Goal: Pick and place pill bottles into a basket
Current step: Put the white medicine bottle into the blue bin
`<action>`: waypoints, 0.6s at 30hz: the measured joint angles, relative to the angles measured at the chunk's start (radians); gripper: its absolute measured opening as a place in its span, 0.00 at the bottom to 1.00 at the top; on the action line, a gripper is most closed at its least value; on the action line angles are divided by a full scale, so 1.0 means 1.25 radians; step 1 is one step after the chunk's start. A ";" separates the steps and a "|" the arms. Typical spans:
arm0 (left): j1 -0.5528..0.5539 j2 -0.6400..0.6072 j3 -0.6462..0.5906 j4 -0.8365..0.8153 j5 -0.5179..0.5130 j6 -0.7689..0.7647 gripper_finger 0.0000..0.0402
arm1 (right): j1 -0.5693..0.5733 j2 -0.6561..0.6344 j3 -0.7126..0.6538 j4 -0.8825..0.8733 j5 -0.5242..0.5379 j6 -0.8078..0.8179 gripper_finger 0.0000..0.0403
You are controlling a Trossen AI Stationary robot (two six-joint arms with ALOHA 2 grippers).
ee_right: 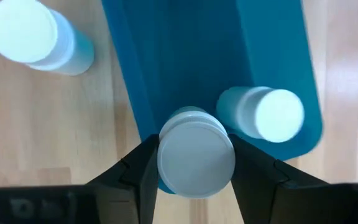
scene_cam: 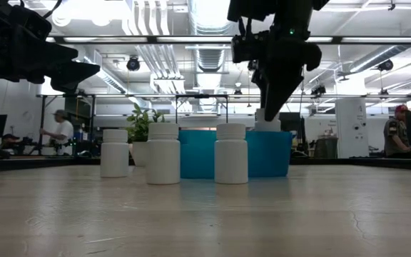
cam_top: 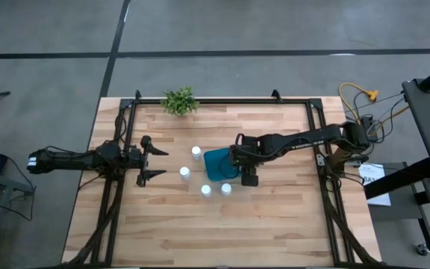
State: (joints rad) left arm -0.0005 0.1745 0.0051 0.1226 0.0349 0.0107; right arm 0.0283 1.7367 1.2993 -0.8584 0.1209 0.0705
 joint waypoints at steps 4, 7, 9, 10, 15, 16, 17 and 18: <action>0.000 0.000 0.000 0.000 0.000 0.000 0.73 | -0.010 0.000 -0.014 0.018 0.000 -0.007 0.37; 0.000 0.000 0.000 0.000 0.000 0.000 0.73 | -0.013 0.000 -0.022 0.038 -0.002 -0.015 0.37; 0.000 0.000 0.000 0.000 0.000 0.000 0.73 | -0.016 0.000 -0.031 0.054 -0.016 -0.020 0.37; 0.000 0.000 0.000 0.000 0.000 0.000 0.73 | -0.018 0.000 -0.037 0.071 -0.023 -0.021 0.37; 0.000 0.000 0.000 0.000 0.000 0.000 0.73 | -0.025 0.000 -0.066 0.108 -0.039 -0.020 0.37; 0.000 0.000 0.000 0.000 0.000 0.000 0.73 | -0.025 0.000 -0.070 0.109 -0.041 -0.019 0.37; 0.000 0.000 0.000 0.000 0.000 0.000 0.73 | -0.025 0.000 -0.075 0.109 -0.044 -0.017 0.37; 0.000 0.000 0.000 0.000 0.000 0.000 0.73 | -0.025 0.000 -0.079 0.109 -0.044 -0.017 0.37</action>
State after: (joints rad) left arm -0.0006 0.1745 0.0051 0.1226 0.0349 0.0109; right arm -0.0029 1.7367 1.2003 -0.7227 0.0662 0.0486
